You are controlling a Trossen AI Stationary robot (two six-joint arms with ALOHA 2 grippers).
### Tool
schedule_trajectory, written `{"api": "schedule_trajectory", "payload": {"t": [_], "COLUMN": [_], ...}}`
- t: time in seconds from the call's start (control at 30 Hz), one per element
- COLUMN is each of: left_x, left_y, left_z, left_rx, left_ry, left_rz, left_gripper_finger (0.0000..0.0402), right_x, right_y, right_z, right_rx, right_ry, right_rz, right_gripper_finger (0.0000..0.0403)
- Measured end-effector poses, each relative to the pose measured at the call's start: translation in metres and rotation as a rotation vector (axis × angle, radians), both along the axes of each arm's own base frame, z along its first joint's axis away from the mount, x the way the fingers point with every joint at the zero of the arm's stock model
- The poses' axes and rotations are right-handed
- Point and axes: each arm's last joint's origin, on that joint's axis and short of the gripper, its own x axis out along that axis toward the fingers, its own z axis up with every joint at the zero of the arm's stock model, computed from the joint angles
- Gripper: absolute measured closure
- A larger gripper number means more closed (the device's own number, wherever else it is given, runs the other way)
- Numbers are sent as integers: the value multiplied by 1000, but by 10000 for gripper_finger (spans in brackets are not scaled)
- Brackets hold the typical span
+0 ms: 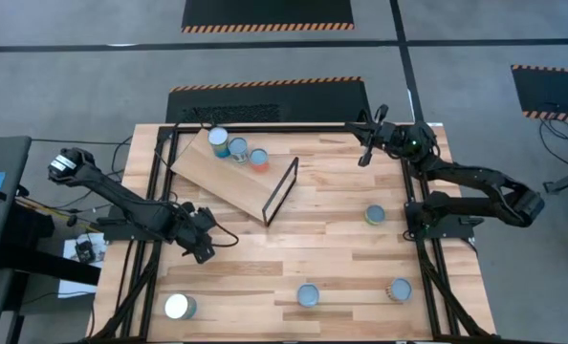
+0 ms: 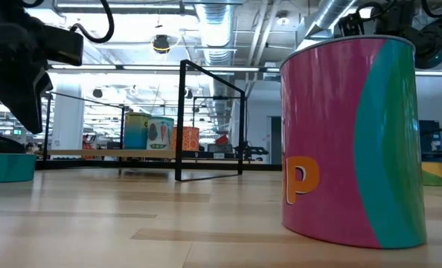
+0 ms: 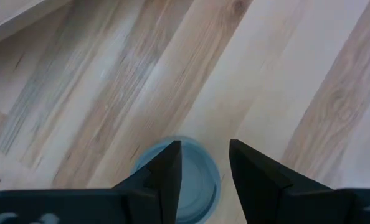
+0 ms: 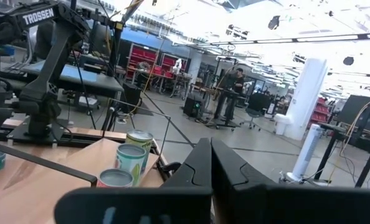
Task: Pick and place cans onto a shelf
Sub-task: Put the small canned pickles on the shelf
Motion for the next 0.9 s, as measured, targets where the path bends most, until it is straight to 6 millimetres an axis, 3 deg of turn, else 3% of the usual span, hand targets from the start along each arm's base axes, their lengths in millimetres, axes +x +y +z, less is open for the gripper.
{"api": "schedule_trajectory", "payload": {"t": [0.9], "left_x": [-4], "left_y": [-8], "left_z": [-3], "left_rx": [16], "left_ry": [43], "left_rz": [-141], "left_gripper_finger": [280], "right_x": [4], "right_y": [4], "right_z": [-1], "right_rx": [19], "right_ry": [7], "right_rz": [28], "right_gripper_finger": [393]}}
